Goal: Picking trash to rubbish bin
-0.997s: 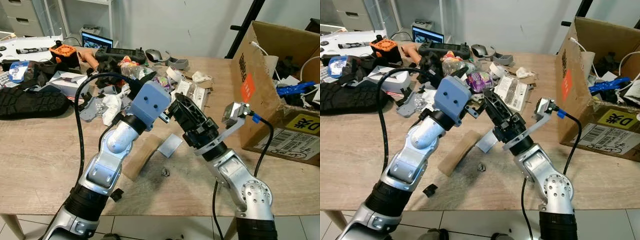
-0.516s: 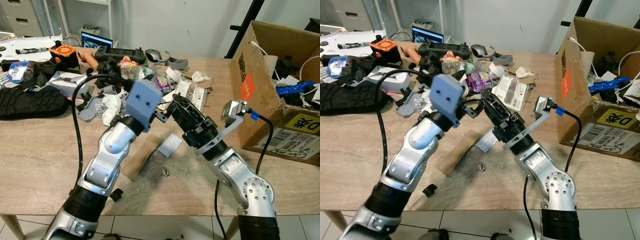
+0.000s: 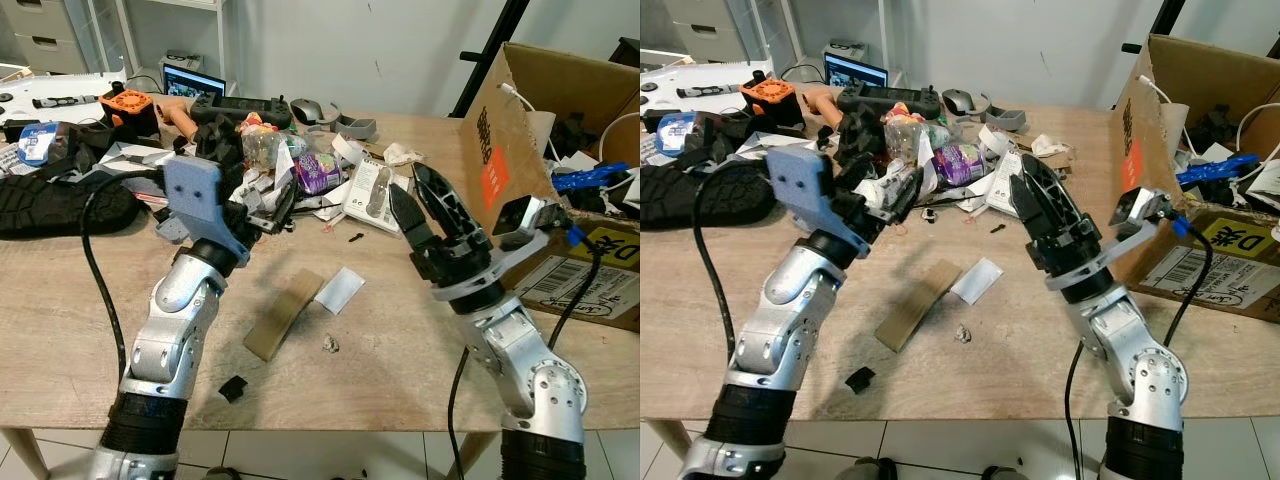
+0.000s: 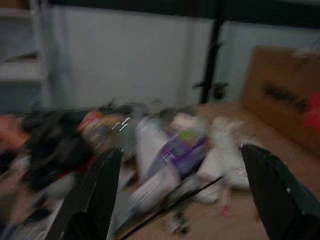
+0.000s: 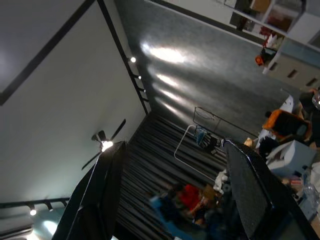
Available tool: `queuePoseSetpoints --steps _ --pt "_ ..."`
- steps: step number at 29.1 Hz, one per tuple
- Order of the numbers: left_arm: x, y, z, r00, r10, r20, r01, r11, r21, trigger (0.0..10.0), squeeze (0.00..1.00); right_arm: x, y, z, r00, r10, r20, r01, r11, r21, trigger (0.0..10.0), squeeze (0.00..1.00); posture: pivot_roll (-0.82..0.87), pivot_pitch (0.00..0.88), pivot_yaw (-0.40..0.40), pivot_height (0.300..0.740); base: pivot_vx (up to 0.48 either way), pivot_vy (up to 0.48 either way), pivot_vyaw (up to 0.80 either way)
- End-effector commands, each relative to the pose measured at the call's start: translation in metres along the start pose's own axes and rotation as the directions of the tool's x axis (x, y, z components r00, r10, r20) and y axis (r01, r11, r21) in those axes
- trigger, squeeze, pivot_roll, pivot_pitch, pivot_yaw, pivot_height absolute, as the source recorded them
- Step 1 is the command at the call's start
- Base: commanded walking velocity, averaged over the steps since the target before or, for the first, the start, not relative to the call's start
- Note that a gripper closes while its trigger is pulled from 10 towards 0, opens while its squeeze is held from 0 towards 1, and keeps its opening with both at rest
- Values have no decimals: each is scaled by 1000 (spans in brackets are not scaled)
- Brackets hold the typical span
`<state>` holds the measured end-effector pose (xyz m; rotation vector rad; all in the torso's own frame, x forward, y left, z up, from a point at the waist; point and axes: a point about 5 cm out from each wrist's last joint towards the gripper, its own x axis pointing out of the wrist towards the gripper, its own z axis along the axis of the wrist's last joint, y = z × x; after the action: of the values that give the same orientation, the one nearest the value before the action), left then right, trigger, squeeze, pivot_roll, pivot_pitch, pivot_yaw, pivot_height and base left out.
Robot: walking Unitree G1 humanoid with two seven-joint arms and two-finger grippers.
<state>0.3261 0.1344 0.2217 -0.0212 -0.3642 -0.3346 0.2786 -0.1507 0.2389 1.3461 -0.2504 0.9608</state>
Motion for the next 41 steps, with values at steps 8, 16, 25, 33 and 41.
queuePoseSetpoints --steps 8,16,25,33,41 --pt "-12 53 -13 920 378 -105 -357 918 174 10000 0 -6 -11 32 986 -153 65 165 944 -286 10000 0 30 198 -45 740 0 0 0" --pt "-25 76 -10 855 511 -83 -474 837 272 10000 0 -10 -28 30 909 -378 -173 166 711 -683 10000 0 33 210 -46 740 0 0 0" --pt "-24 62 -19 884 449 -130 -416 882 220 10000 0 -35 -65 -20 703 -573 -422 5 597 -802 10000 898 36 223 -45 740 0 0 0" --pt "-21 47 -20 915 378 -140 -345 915 211 10000 0 -30 -78 -48 689 -527 -497 -115 598 -793 10000 1000 41 232 -47 740 0 0 0" --pt "-20 47 -19 918 370 -141 -338 918 208 10000 0 -27 -98 -37 671 -629 -394 -136 417 -899 10000 0 41 227 -42 740 0 0 0"
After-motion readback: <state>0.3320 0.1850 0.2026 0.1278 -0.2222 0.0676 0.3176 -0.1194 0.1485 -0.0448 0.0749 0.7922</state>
